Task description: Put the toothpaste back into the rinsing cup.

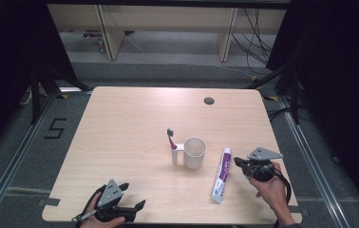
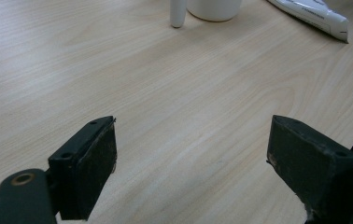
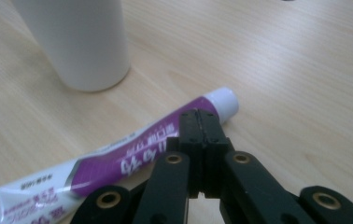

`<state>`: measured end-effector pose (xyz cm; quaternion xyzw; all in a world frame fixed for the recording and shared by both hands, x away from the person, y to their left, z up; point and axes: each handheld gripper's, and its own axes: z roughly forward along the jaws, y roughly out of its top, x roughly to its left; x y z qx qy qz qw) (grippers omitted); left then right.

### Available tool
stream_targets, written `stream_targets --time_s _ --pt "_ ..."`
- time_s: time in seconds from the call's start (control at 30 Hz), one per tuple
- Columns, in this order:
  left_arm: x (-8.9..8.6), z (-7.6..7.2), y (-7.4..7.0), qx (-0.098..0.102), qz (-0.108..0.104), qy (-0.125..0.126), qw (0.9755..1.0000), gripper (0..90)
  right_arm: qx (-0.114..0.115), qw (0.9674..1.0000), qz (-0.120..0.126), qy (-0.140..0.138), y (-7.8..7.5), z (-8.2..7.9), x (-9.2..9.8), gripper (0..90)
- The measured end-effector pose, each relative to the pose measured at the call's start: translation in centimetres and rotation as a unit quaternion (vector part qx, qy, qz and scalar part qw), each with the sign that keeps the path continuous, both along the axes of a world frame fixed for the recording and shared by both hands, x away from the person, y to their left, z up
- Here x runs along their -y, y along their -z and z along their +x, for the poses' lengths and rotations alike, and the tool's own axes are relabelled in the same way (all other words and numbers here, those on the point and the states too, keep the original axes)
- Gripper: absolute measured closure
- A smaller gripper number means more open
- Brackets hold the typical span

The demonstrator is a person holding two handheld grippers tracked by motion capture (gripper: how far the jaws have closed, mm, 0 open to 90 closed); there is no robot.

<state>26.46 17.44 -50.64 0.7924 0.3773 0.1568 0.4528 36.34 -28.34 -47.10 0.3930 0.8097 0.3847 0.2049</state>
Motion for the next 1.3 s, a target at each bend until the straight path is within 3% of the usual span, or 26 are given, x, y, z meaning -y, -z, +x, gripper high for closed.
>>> stream_targets --time_s 0.17,0.23,0.3,0.47,0.53,0.6,0.67,0.73,0.83,0.93,1.0,1.03,1.17,1.3 --pt "0.1 0.0 0.1 0.0 -0.003 0.0 1.0 15.7 -0.007 0.9999 -0.007 -0.008 -0.1 1.9 -1.2 90.0" --pt "0.0 0.0 0.0 0.0 0.0 0.002 1.0 15.7 -0.016 0.9997 -0.017 -0.011 0.0 2.5 -1.8 90.0" --pt "0.0 0.0 0.0 0.001 0.001 -0.001 1.0 15.6 -0.008 0.9992 -0.032 -0.022 0.1 3.5 -2.2 90.0" --pt "0.0 0.0 0.0 0.0 0.002 -0.001 1.0 15.5 -0.049 0.9979 -0.04 -0.015 0.4 5.0 -3.7 90.0" --pt "0.0 0.0 0.0 0.001 0.01 0.004 0.9999 15.5 -0.051 0.9973 -0.05 -0.021 0.6 5.7 -3.9 90.0" --pt "0.1 0.0 0.0 0.0 0.001 0.004 1.0 15.5 -0.058 0.996 -0.063 -0.024 0.7 6.4 -4.2 90.0" --pt "0.2 -0.1 0.1 0.0 -0.003 0.003 1.0 15.5 -0.055 0.9964 -0.06 -0.02 1.2 6.8 -4.5 90.0" --pt "0.2 -0.1 0.1 0.0 -0.003 0.003 1.0 15.5 -0.07 0.9952 -0.067 -0.015 1.3 7.2 -4.6 90.0" --pt "0.2 -0.1 0.1 -0.001 0.001 0.005 1.0 15.5 -0.09 0.9938 -0.064 -0.009 1.4 7.5 -4.5 90.0" --pt "0.3 -0.1 0.1 0.0 0.003 0.008 1.0 15.5 -0.096 0.9915 -0.087 -0.008 1.5 7.8 -4.1 90.0" --pt "0.4 -0.1 0.1 0.001 0.001 0.007 1.0 15.5 -0.09 0.9927 -0.08 0.004 1.7 7.8 -3.8 90.0" --pt "0.3 -0.2 0.1 0.0 0.004 0.008 1.0 15.5 -0.107 0.9912 -0.078 0.008 1.5 7.6 -3.6 90.0" --pt "0.3 -0.1 0.1 0.0 0.008 0.008 0.9999 15.5 -0.101 0.9922 -0.072 0.017 1.2 6.7 -2.1 90.0" --pt "0.5 -0.3 0.1 -0.002 0.005 0.013 0.9999 15.6 -0.118 0.9895 -0.083 0.015 0.8 5.4 -0.3 90.0"
